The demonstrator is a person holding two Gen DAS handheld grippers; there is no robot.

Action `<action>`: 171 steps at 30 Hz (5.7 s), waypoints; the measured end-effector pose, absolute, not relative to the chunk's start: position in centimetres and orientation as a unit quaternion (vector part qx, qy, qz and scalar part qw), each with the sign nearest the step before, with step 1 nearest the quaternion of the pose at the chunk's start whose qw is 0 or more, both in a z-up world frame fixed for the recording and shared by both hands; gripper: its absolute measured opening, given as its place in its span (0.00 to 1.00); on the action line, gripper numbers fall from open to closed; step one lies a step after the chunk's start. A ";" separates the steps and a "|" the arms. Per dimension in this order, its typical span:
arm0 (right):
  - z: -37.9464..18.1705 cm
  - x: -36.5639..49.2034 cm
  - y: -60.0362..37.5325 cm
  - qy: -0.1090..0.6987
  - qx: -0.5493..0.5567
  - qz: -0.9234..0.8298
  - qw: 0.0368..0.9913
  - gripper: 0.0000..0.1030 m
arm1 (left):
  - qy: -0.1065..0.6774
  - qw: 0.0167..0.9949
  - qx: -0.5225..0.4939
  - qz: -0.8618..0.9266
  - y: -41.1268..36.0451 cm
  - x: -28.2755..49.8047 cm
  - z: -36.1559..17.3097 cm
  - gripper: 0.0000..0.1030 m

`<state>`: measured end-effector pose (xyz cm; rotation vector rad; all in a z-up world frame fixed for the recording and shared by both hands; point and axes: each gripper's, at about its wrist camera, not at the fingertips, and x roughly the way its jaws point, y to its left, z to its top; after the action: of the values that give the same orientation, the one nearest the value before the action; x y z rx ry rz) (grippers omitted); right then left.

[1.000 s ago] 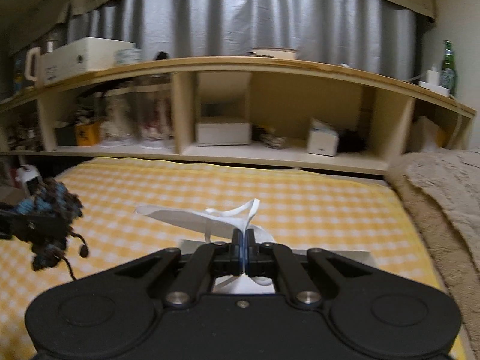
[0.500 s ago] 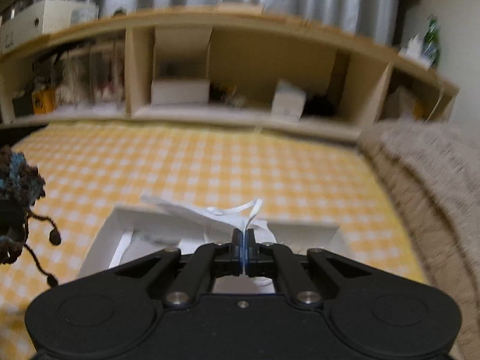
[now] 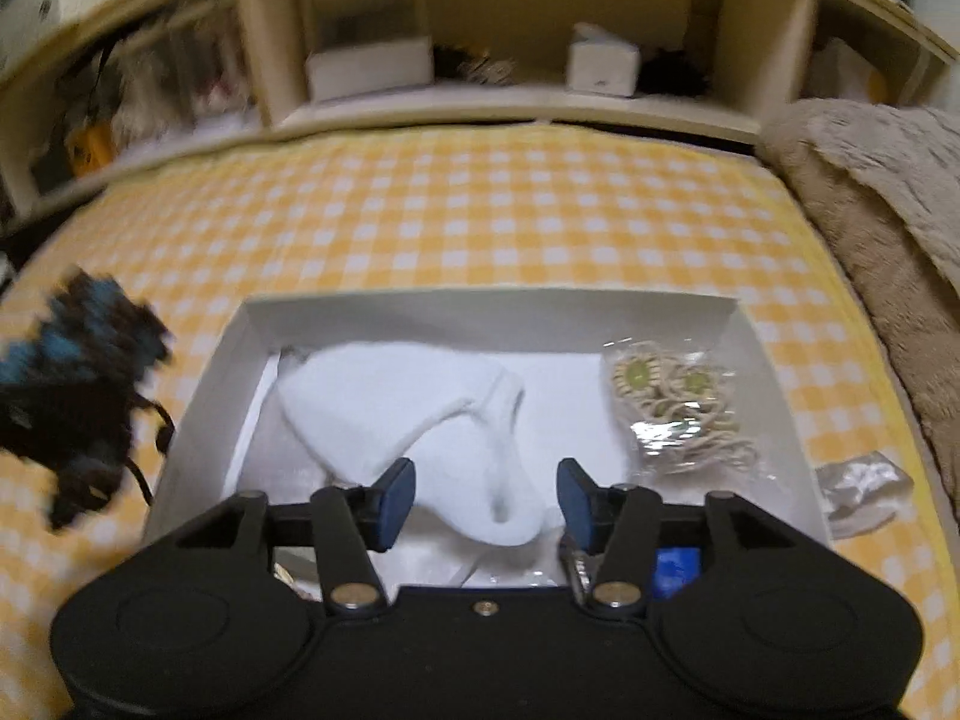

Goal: Organize soft objects

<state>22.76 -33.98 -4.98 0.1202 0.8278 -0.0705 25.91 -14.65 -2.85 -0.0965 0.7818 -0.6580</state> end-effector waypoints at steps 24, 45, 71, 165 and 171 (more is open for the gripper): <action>-5.5 20.9 -42.2 0.336 0.238 -0.101 0.906 0.57 | 0.453 0.835 -0.017 -0.312 -28.8 31.4 -10.3 0.84; -2.4 17.9 -39.9 0.307 0.194 -0.114 0.925 0.77 | 0.406 0.874 -0.001 -0.268 -20.3 27.7 -3.9 1.00; 7.1 6.9 -32.8 0.245 0.114 -0.086 0.959 1.00 | 0.285 0.932 0.025 -0.222 -10.1 14.2 6.8 1.00; 2.6 -3.6 -24.0 0.251 0.022 -0.132 0.959 1.00 | 0.271 0.948 0.066 -0.155 -4.4 3.1 0.8 1.00; 2.6 -3.6 -24.0 0.251 0.022 -0.132 0.959 1.00 | 0.272 0.947 0.066 -0.156 -4.4 3.1 0.8 1.00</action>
<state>-3.60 -23.98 2.57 0.0445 0.5083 -0.2674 3.10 -4.37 0.83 0.1343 0.5530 -0.3166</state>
